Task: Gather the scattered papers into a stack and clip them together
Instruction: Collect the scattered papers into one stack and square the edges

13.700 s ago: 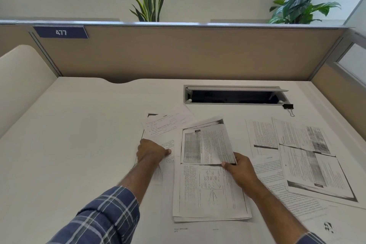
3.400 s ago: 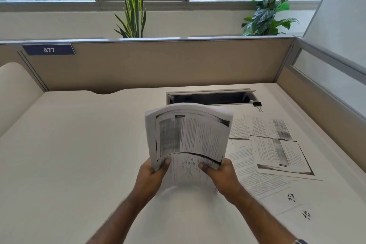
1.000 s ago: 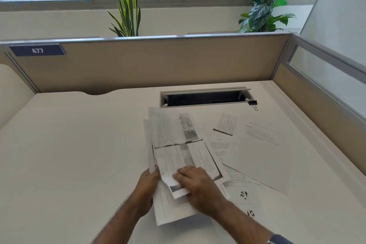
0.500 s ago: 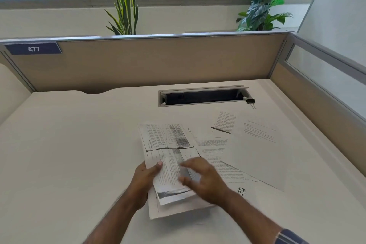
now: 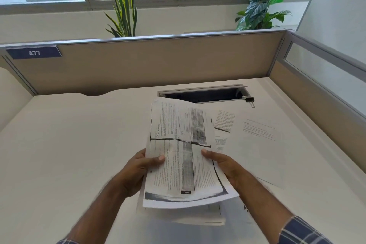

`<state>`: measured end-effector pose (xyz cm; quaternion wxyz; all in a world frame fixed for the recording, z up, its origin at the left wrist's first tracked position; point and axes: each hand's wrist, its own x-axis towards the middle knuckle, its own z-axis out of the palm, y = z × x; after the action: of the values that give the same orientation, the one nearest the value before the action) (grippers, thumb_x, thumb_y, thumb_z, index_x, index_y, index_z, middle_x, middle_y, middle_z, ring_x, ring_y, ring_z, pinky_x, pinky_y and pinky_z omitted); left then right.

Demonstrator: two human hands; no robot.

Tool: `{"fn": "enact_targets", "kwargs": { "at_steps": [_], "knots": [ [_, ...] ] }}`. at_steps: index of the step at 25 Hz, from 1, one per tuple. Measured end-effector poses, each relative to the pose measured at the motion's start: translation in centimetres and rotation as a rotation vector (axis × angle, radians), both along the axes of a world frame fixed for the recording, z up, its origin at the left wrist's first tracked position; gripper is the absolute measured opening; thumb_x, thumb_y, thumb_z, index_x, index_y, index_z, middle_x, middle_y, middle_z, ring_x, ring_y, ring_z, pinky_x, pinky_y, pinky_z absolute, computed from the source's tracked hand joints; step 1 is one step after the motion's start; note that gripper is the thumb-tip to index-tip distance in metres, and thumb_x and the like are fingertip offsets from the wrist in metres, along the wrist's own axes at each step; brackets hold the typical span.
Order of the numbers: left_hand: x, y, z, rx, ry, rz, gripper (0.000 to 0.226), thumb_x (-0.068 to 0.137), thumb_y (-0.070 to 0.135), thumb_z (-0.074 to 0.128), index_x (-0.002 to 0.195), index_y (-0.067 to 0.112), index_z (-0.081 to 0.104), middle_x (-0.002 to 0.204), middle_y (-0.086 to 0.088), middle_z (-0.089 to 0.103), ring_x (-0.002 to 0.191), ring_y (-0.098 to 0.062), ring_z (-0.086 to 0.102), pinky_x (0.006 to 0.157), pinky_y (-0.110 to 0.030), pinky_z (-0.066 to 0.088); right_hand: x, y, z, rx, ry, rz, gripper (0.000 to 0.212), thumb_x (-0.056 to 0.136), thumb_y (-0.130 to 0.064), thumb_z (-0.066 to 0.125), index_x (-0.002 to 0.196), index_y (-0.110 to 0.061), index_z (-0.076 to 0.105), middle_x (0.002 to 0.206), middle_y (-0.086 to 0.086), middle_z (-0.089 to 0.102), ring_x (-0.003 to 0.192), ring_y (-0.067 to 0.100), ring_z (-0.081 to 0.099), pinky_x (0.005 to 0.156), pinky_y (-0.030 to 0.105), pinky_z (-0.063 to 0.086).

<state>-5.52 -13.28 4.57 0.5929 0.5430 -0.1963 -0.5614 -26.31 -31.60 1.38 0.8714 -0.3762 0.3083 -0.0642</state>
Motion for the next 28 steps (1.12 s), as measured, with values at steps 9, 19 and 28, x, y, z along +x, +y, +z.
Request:
{"fn": "enact_targets", "kwargs": {
  "at_steps": [9,19,28],
  "knots": [
    [-2.3,-2.9,-1.1,0.245,-0.194,0.096,0.021,0.101,0.021,0.057,0.120,0.014,0.063,0.108,-0.013,0.078,0.097,-0.033,0.075,0.085,-0.052,0.060,-2.1,-1.2,0.9,-0.260,0.186,-0.172,0.033,0.090,0.011,0.056,0.120,-0.003,0.062,0.115,0.029,0.069,0.107,0.049,0.065,0.090,0.060,0.053],
    [-7.4,-8.3,-4.0,0.507,-0.708,0.105,0.030,0.087,0.015,0.059,0.116,0.016,0.065,0.114,-0.006,0.071,0.102,-0.029,0.068,0.092,-0.046,0.057,-5.3,-1.7,-2.4,-0.533,0.394,-0.360,0.032,0.089,0.005,0.060,0.100,-0.024,0.067,0.100,0.003,0.075,0.090,0.024,0.073,0.082,0.042,0.061],
    [-9.5,-11.0,-5.2,0.597,-0.591,0.069,0.037,0.085,0.006,0.059,0.122,0.005,0.055,0.112,-0.012,0.063,0.094,-0.029,0.064,0.073,-0.035,0.055,-6.2,-1.2,-5.1,-0.517,0.402,-0.392,0.033,0.088,0.007,0.060,0.106,-0.020,0.066,0.098,-0.002,0.073,0.091,0.019,0.071,0.083,0.035,0.058]
  ]
}}
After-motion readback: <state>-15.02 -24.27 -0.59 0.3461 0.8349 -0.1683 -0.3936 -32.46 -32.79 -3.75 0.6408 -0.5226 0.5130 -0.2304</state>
